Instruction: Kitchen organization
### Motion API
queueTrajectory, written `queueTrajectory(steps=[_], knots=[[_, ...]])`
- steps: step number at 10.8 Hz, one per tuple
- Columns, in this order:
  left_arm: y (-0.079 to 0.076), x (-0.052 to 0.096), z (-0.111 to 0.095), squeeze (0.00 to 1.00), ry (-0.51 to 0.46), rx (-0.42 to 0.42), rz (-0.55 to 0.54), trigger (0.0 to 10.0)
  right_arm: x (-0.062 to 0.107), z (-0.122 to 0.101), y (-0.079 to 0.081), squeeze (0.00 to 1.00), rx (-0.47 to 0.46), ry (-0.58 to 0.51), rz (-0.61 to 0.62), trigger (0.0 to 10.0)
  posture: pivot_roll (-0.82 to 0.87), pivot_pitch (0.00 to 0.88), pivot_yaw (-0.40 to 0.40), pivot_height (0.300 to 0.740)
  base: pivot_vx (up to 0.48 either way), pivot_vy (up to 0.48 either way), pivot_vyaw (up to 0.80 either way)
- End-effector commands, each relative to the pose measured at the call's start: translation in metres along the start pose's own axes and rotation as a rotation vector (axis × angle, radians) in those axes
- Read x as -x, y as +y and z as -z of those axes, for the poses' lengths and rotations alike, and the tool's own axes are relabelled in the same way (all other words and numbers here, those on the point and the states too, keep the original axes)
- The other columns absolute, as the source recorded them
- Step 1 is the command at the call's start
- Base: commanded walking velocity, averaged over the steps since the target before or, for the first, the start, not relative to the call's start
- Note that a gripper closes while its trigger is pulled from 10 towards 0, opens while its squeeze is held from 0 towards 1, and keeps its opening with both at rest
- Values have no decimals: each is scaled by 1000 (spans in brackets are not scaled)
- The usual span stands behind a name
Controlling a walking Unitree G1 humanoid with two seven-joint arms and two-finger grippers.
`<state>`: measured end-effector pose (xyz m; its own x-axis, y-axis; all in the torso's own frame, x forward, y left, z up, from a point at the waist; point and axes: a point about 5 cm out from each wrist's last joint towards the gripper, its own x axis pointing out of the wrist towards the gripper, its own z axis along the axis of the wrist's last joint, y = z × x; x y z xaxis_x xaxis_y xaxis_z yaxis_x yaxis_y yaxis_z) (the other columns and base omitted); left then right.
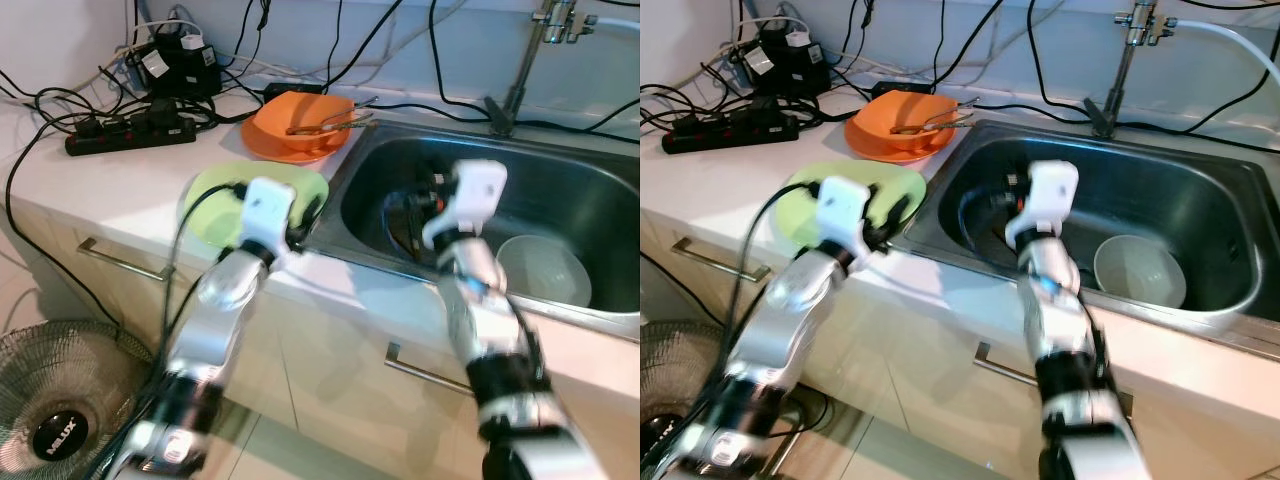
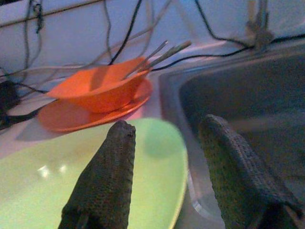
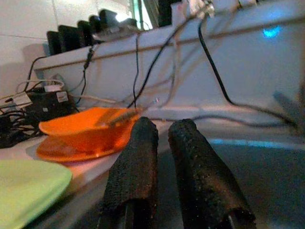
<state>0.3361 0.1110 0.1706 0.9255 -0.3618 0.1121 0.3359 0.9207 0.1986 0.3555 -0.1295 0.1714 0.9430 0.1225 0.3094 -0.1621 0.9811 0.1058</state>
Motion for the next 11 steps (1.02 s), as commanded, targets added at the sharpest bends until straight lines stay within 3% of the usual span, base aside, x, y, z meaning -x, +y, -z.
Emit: queueTrajectory(steps=[1,3,8,10,11], knots=[[3,4,-3,0,-22,-32,-25,10000,3,-3,3,0,-13,-21,-7,10000,145,0,66,740,0,0,0],[7,17,-2,0,-30,-160,-41,10000,16,7,9,0,-18,0,-23,10000,155,0,59,740,0,0,0],[12,46,4,0,-65,-235,-127,10000,37,3,6,0,31,-3,-30,10000,154,4,52,740,0,0,0],[13,48,8,0,-50,-298,-125,10000,40,9,9,0,53,23,-40,10000,153,5,50,740,0,0,0],[14,47,10,0,-22,-379,-110,10000,42,13,10,0,52,42,-43,10000,158,8,51,740,0,0,0]])
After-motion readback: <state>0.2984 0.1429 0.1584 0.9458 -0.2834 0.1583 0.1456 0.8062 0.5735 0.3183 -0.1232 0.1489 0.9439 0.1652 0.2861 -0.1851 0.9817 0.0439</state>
